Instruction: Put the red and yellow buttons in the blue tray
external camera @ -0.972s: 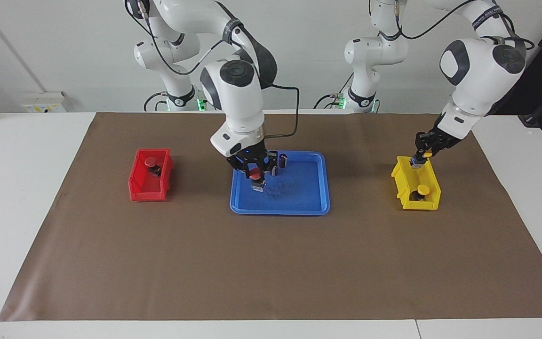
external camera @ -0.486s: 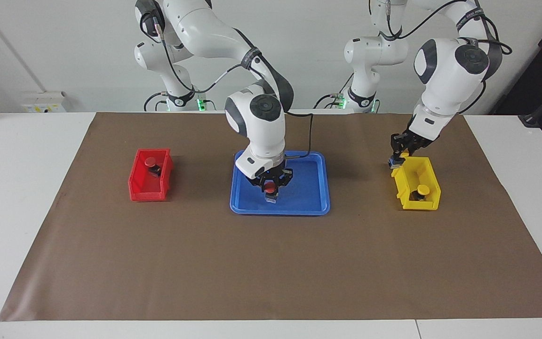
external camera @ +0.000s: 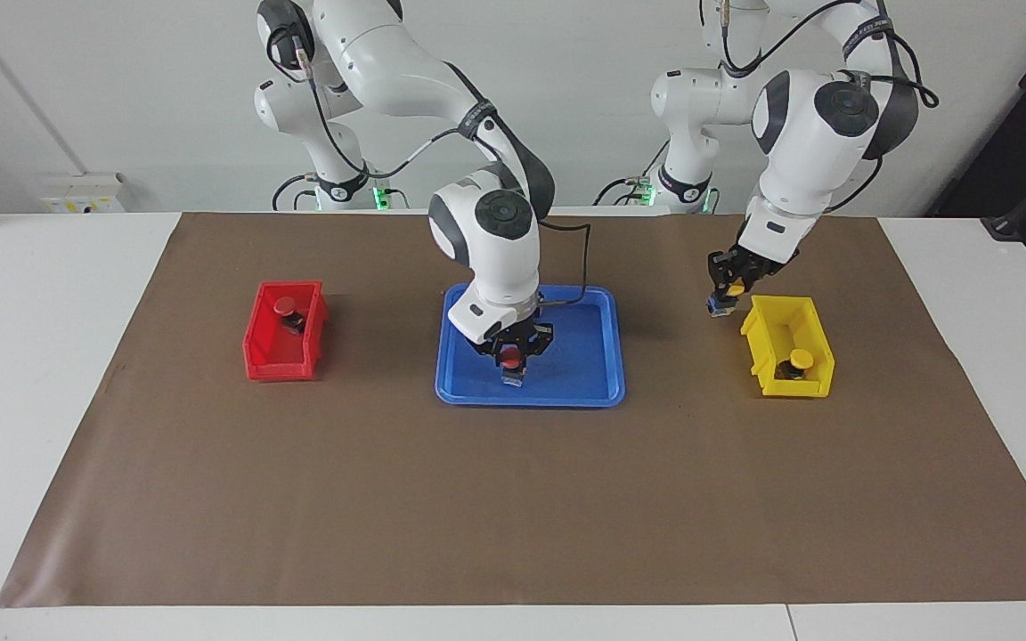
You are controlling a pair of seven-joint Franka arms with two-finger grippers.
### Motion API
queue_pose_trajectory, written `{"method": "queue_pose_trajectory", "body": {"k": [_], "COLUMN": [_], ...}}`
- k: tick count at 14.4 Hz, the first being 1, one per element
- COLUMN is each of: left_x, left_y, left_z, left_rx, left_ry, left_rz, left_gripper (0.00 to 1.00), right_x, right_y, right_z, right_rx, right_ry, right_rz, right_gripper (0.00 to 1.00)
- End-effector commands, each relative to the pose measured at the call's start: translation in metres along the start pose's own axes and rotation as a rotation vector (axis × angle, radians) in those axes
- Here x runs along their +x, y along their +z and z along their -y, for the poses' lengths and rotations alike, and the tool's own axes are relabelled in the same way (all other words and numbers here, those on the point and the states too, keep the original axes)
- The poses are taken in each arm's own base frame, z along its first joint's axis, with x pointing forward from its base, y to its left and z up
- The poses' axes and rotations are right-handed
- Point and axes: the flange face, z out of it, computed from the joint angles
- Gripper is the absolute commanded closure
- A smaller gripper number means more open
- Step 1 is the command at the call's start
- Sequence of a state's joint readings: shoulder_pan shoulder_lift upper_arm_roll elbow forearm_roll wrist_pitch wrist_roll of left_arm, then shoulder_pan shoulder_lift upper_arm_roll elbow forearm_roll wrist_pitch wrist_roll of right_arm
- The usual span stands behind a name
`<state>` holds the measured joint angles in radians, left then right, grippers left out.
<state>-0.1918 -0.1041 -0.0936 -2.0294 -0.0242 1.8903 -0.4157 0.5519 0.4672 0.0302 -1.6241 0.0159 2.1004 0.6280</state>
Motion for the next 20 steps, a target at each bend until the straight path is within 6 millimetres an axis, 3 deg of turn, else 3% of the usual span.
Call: {"method": "queue_pose_trajectory", "body": {"k": [1, 2, 5, 6, 8, 9, 11, 13, 14, 16, 17, 20], "left_x": [-0.01, -0.013, -0.02, -0.021, -0.023, -0.026, -0.032, -0.045, -0.043, -0.041, -0.042, -0.035], "left_y": [0.004, 0.005, 0.021, 0.025, 0.037, 0.043, 0.046, 0.048, 0.052, 0.053, 0.056, 0.063], "left_z": [-0.028, -0.039, -0.078, -0.087, -0.105, -0.117, -0.129, -0.147, -0.153, -0.17, -0.18, -0.204], "left_rx": [-0.016, -0.022, -0.037, -0.042, -0.044, -0.052, -0.056, -0.055, -0.054, -0.054, -0.048, -0.045], "left_ry": [-0.031, -0.035, -0.052, -0.054, -0.059, -0.072, -0.085, -0.087, -0.087, -0.065, -0.047, -0.008], "left_rz": [-0.016, -0.026, -0.04, -0.044, -0.042, -0.048, -0.05, -0.049, -0.044, -0.041, -0.042, -0.057], "left_gripper": [0.93, 0.93, 0.93, 0.93, 0.94, 0.94, 0.94, 0.94, 0.95, 0.96, 0.97, 0.98], "right_x": [-0.01, -0.012, -0.008, -0.006, 0.013, 0.022, 0.037, 0.03, 0.026, 0.005, -0.006, -0.018], "right_y": [0.002, 0.001, -0.004, -0.009, -0.044, -0.071, -0.116, -0.136, -0.136, -0.134, -0.123, -0.102], "right_z": [-0.005, -0.006, -0.003, -0.001, -0.008, -0.028, -0.102, -0.173, -0.211, -0.252, -0.283, -0.35], "right_rx": [0.008, 0.007, 0.017, 0.024, 0.047, 0.05, 0.037, 0.009, 0.002, -0.011, -0.018, -0.014], "right_ry": [-0.009, -0.009, -0.008, -0.009, 0.012, 0.021, -0.035, -0.059, -0.028, -0.065, -0.078, -0.119], "right_rz": [-0.019, -0.017, -0.033, -0.043, -0.084, -0.101, -0.105, -0.07, -0.056, -0.028, 0.0, 0.041], "right_gripper": [0.77, 0.71, 0.02, 0.0, 0.0, 0.0, 0.0, 0.0, 0.0, 0.0, 0.0, 0.06]}}
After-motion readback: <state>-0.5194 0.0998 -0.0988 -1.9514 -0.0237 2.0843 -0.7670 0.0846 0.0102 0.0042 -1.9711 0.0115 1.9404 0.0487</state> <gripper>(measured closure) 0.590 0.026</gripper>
